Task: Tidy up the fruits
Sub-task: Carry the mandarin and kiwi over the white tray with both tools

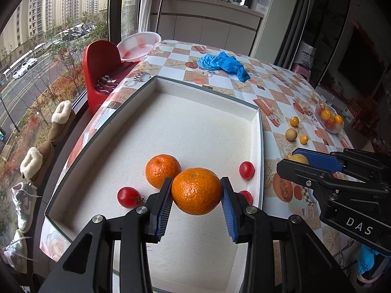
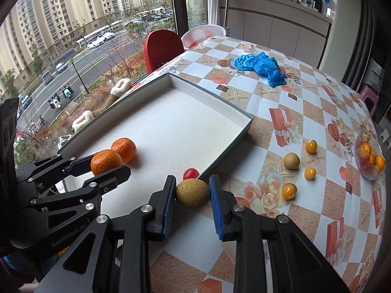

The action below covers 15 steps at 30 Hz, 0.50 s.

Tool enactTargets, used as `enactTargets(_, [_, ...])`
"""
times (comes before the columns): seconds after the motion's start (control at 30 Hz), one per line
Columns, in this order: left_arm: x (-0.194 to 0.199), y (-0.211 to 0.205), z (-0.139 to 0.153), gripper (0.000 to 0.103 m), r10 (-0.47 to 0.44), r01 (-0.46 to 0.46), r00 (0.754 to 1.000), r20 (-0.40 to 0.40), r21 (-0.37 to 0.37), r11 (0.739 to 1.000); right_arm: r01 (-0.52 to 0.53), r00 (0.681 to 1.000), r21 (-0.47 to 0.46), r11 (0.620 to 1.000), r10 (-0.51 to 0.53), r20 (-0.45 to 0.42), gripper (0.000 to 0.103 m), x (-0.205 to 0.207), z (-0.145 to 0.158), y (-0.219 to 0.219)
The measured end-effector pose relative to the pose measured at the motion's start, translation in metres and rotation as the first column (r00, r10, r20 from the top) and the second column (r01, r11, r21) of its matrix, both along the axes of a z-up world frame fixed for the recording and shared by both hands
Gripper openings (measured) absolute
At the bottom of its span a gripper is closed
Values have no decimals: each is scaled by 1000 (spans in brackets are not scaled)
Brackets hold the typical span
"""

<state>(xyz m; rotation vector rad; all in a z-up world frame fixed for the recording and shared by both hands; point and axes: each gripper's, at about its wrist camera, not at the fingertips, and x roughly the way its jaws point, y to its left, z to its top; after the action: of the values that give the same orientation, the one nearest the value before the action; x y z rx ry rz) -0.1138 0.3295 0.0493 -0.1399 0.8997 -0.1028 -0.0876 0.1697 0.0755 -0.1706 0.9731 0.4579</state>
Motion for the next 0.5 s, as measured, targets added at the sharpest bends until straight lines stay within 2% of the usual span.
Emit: enactTargets(0.5, [9, 11, -14, 40, 20, -20, 999, -33, -2, 1000, -50, 998, -13, 999, 50, -23, 30, 12, -9, 35])
